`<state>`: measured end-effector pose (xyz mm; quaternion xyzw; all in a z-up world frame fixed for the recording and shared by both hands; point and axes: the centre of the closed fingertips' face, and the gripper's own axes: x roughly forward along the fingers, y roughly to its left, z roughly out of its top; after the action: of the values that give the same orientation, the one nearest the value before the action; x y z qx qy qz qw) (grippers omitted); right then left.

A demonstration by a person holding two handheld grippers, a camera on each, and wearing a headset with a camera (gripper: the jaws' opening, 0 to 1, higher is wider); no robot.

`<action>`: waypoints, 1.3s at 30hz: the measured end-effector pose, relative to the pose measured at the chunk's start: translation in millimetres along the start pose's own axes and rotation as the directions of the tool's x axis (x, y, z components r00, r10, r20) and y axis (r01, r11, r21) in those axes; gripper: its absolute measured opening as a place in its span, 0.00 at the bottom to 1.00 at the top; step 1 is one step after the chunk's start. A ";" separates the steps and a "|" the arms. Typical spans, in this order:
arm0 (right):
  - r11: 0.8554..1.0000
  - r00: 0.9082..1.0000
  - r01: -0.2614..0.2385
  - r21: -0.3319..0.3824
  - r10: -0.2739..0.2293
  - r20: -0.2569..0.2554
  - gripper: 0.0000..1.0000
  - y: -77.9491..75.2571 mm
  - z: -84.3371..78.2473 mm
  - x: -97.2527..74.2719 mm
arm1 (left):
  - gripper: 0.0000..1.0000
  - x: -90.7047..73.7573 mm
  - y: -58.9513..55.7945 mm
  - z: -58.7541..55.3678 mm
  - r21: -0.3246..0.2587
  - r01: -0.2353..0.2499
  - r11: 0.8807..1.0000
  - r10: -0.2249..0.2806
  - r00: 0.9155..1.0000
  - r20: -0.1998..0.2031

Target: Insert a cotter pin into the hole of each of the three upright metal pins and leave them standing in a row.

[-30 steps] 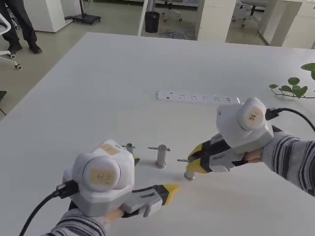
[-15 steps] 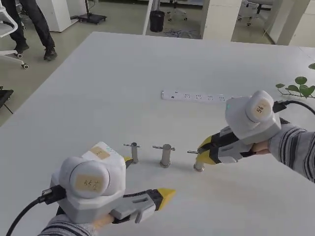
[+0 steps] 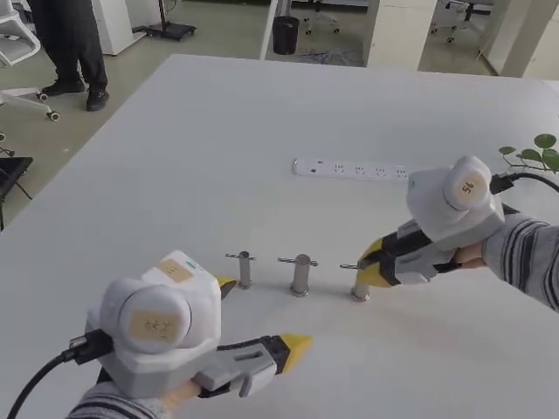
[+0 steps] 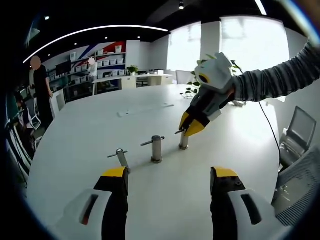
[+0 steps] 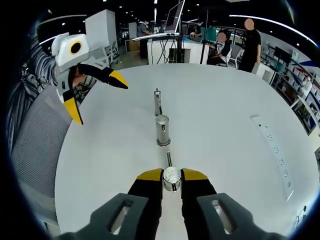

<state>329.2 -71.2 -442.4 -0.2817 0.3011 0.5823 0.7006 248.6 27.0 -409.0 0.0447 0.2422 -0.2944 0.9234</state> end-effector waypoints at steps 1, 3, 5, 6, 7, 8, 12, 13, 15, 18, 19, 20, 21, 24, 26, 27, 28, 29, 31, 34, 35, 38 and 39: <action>1.000 1.000 -0.001 0.002 0.001 0.006 0.08 -0.4 1.2 0.6 | 0.65 -0.2 0.7 0.0 0.000 -0.001 1.000 0.001 1.000 0.000; 1.000 1.000 -0.003 0.000 0.003 0.007 0.08 -2.1 1.2 0.6 | 0.65 -0.8 3.0 -0.9 -0.004 -0.007 1.000 0.007 1.000 -0.002; 1.000 1.000 -0.008 0.007 0.008 0.011 0.08 -3.5 1.1 0.5 | 0.64 -1.3 5.2 -1.8 -0.011 -0.011 1.000 0.011 1.000 -0.006; 1.000 1.000 -0.008 0.007 0.008 0.010 0.08 -3.6 1.1 0.5 | 0.64 -1.6 6.3 -2.0 -0.018 -0.014 1.000 0.014 1.000 -0.007; 1.000 1.000 -0.014 0.007 0.014 0.012 0.08 -3.0 1.4 0.6 | 0.64 -2.2 7.9 -1.7 -0.022 -0.018 1.000 0.018 1.000 -0.004; 1.000 1.000 -0.016 0.006 0.015 0.013 0.08 -2.8 1.6 0.7 | 0.64 -2.5 9.1 -1.4 -0.023 -0.022 0.999 0.022 1.000 -0.002; 1.000 1.000 -0.024 0.012 0.024 0.021 0.08 -3.8 1.2 0.9 | 0.65 -3.8 13.2 -1.4 -0.029 -0.033 0.999 0.033 0.999 0.000; 0.999 0.999 -0.027 0.019 0.027 0.025 0.08 -4.3 1.1 0.7 | 0.65 -4.1 14.2 -1.8 -0.028 -0.036 0.999 0.036 0.999 -0.001; 0.999 0.999 -0.032 0.020 0.032 0.032 0.09 -3.6 1.6 0.6 | 0.65 -4.7 15.2 -2.7 -0.025 -0.038 0.999 0.037 0.999 -0.005; 0.999 0.999 -0.037 0.009 0.036 0.029 0.09 -3.1 2.4 0.9 | 0.65 -5.6 16.5 -4.7 -0.027 -0.040 0.999 0.039 0.999 -0.013; 0.999 0.999 -0.040 0.009 0.039 0.030 0.09 -2.7 2.5 0.9 | 0.65 -5.7 16.9 -5.0 -0.027 -0.040 0.999 0.040 0.999 -0.014; 0.999 0.999 -0.041 0.005 0.041 0.031 0.09 -2.8 2.7 0.9 | 0.65 -5.9 17.5 -5.4 -0.027 -0.041 0.999 0.041 0.999 -0.015; 0.999 0.999 -0.041 0.011 0.040 0.031 0.09 -3.2 2.4 0.8 | 0.66 -5.9 17.9 -5.6 -0.027 -0.042 0.999 0.041 0.999 -0.015; 1.000 1.000 -0.023 0.005 0.023 0.006 0.11 -3.6 -2.6 1.1 | 0.66 -6.7 19.9 -6.8 -0.028 -0.046 0.999 0.045 0.999 -0.022; 1.000 1.000 -0.006 -0.029 0.006 -0.010 0.13 -3.6 -5.4 0.8 | 0.67 -8.0 22.3 -7.4 -0.027 -0.052 0.998 0.052 0.998 -0.025; 0.999 1.000 -0.008 -0.034 0.008 -0.002 0.16 -2.0 -4.4 0.3 | 0.67 -8.7 23.4 -7.6 -0.030 -0.053 0.998 0.052 0.998 -0.024; 0.999 1.000 -0.011 -0.040 0.011 -0.002 0.17 -0.1 -4.0 -0.4 | 0.67 -9.5 24.8 -7.9 -0.036 -0.057 0.998 0.056 0.998 -0.024; 0.999 1.000 -0.008 -0.045 0.007 -0.012 0.18 0.1 -4.9 -0.8 | 0.67 -10.6 26.7 -8.3 -0.036 -0.064 0.997 0.063 0.998 -0.026; 0.999 1.000 0.006 -0.046 -0.007 -0.015 0.19 1.0 -4.2 -2.7 | 0.67 -13.0 29.5 -7.6 -0.036 -0.070 0.997 0.069 0.997 -0.025; 0.999 0.999 0.033 -0.037 -0.033 0.004 0.24 2.2 -0.8 -8.3 | 0.67 -16.0 33.1 -5.8 -0.029 -0.076 0.997 0.076 0.997 -0.023; 0.998 0.999 0.046 -0.030 -0.046 0.012 0.25 2.1 0.5 -10.4 | 0.67 -16.7 34.5 -5.1 -0.024 -0.079 0.997 0.079 0.997 -0.022; 0.995 0.994 0.093 0.040 -0.095 0.050 0.29 2.5 6.7 -19.5 | 0.67 -19.3 39.5 -2.3 -0.012 -0.087 0.996 0.087 0.996 -0.020; 0.991 0.991 0.115 0.073 -0.119 0.062 0.30 1.3 7.9 -22.7 | 0.67 -20.0 40.8 -1.2 -0.012 -0.090 0.996 0.089 0.996 -0.021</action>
<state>325.5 -79.8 -420.2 -0.2552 0.2807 0.5385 0.7524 257.0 71.3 -403.1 0.0526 0.2511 -0.2507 0.9335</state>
